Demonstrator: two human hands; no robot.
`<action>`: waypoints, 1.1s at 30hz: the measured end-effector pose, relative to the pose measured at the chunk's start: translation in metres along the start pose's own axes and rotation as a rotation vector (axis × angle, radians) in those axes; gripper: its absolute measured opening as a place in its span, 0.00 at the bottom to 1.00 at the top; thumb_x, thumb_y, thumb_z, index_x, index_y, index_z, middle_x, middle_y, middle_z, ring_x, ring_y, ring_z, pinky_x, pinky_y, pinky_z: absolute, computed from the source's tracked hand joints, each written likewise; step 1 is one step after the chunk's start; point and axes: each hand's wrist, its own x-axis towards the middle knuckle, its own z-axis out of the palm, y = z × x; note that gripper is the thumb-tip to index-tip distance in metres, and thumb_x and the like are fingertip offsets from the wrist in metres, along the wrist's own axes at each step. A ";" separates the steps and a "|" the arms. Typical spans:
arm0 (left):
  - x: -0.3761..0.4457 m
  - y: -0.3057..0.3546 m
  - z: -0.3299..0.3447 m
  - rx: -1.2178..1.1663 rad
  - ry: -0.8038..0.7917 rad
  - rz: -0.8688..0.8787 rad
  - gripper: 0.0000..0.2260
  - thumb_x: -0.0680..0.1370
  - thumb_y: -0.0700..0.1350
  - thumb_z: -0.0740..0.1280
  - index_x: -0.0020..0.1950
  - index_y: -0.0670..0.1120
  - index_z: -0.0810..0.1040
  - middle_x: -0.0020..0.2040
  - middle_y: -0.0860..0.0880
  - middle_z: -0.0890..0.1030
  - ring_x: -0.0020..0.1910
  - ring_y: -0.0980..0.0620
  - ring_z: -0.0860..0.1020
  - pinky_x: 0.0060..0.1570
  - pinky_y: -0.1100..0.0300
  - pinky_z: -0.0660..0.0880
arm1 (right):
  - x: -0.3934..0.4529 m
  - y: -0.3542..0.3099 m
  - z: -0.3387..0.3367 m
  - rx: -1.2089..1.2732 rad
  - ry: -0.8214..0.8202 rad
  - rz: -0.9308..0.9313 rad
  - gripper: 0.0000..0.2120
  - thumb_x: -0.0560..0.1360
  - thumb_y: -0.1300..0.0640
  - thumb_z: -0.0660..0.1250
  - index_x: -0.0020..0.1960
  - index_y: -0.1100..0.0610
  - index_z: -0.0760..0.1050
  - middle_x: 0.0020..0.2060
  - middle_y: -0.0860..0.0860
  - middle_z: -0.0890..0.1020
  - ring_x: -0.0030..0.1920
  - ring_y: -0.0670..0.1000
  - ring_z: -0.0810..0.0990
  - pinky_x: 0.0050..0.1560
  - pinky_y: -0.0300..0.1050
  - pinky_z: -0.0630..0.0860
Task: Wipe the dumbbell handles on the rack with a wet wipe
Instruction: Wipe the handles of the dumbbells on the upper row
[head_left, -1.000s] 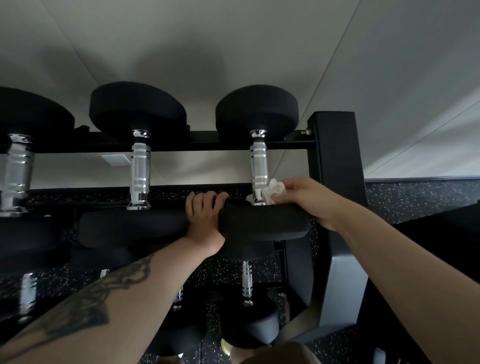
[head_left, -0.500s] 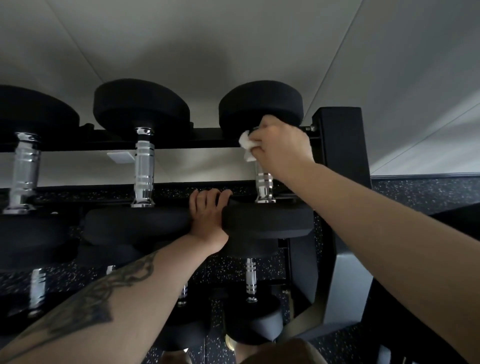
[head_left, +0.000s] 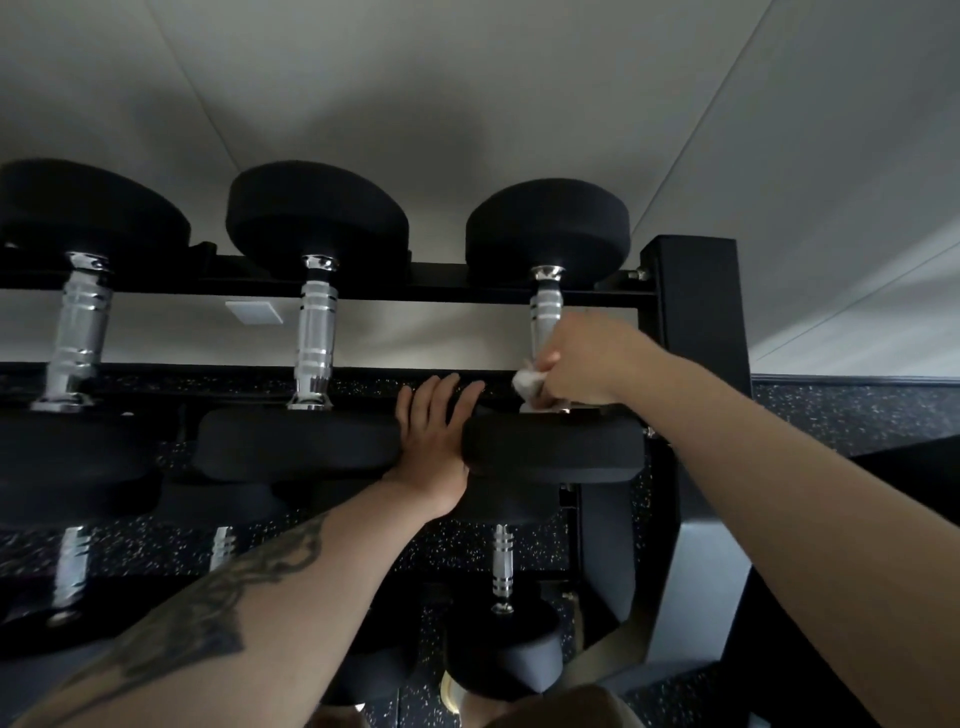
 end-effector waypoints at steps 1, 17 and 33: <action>0.000 -0.001 0.001 -0.007 -0.003 -0.003 0.33 0.78 0.48 0.63 0.77 0.54 0.48 0.77 0.49 0.50 0.74 0.50 0.39 0.61 0.60 0.18 | -0.003 0.008 -0.001 0.101 -0.020 0.012 0.12 0.72 0.49 0.69 0.48 0.58 0.79 0.42 0.54 0.79 0.43 0.52 0.78 0.47 0.48 0.76; 0.001 0.003 -0.008 -0.007 -0.109 -0.052 0.36 0.77 0.46 0.63 0.77 0.55 0.43 0.77 0.49 0.45 0.76 0.48 0.38 0.70 0.51 0.28 | 0.005 0.026 0.019 0.446 -0.186 0.238 0.09 0.78 0.60 0.61 0.46 0.64 0.76 0.43 0.57 0.78 0.41 0.51 0.74 0.44 0.43 0.72; -0.070 0.005 -0.062 -0.537 -0.377 -0.162 0.29 0.80 0.43 0.62 0.78 0.55 0.53 0.77 0.55 0.58 0.73 0.54 0.62 0.70 0.60 0.61 | -0.071 0.010 0.045 0.741 0.350 0.214 0.13 0.77 0.55 0.58 0.37 0.59 0.72 0.32 0.52 0.73 0.32 0.50 0.71 0.31 0.42 0.65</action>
